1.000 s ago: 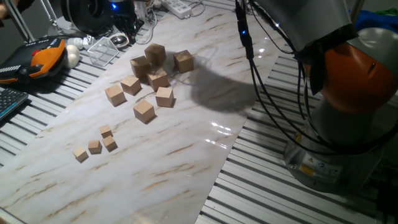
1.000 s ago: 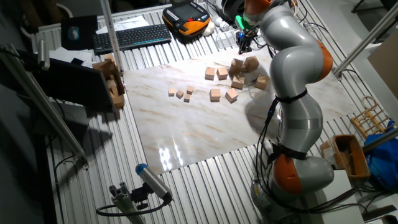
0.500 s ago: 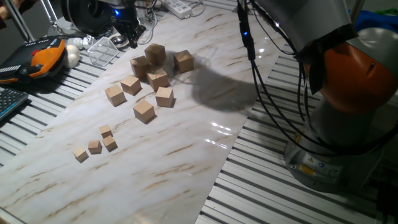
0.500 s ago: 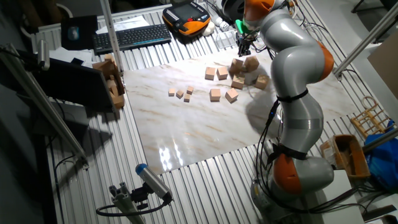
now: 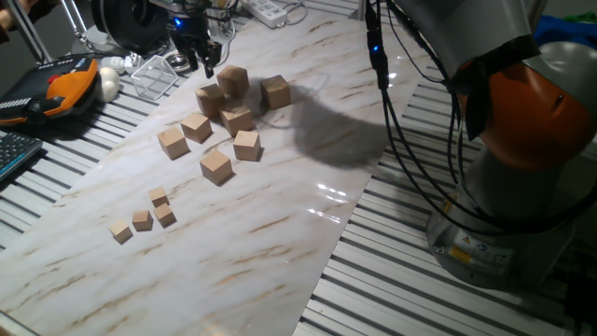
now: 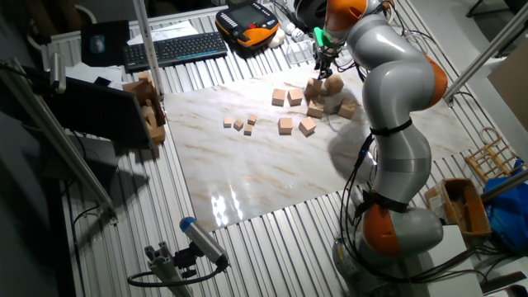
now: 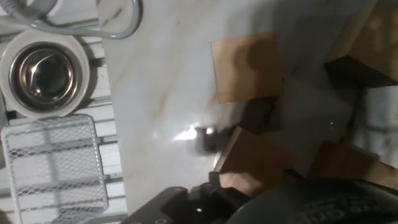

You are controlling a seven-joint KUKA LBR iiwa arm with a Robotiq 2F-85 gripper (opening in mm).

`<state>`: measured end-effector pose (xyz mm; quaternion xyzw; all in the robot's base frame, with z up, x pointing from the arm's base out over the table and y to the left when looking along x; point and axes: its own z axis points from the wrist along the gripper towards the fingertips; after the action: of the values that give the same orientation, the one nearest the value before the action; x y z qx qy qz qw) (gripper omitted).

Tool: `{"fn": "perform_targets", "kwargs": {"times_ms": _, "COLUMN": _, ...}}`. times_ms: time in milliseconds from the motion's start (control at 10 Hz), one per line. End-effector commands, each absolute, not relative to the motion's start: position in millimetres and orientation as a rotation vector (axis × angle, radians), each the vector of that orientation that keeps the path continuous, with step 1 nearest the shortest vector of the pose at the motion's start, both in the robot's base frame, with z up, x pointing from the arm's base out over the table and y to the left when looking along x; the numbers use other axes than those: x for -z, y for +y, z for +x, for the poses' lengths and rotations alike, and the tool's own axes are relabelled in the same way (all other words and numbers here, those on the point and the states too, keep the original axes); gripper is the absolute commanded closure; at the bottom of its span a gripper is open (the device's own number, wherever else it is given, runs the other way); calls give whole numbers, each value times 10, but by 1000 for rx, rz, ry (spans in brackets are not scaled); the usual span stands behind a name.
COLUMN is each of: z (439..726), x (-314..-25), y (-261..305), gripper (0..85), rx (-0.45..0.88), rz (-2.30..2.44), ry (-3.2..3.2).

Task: Stack the blocks into a cross shape

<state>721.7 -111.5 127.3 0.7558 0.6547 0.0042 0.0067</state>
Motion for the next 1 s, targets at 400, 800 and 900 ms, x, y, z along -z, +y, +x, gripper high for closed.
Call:
{"fn": "perform_targets", "kwargs": {"times_ms": 400, "z": 7183, "x": -1240, "y": -1120, "gripper": 170, "rx": 2, "rz": 2469, "ry": 1922}}
{"fn": "perform_targets", "kwargs": {"times_ms": 800, "z": 7124, "x": -1183, "y": -1095, "gripper": 340, "rx": -28, "rz": 2451, "ry": 1917}}
{"fn": "perform_targets", "kwargs": {"times_ms": 900, "z": 7115, "x": -1161, "y": -1090, "gripper": 340, "rx": -27, "rz": 2463, "ry": 1900}}
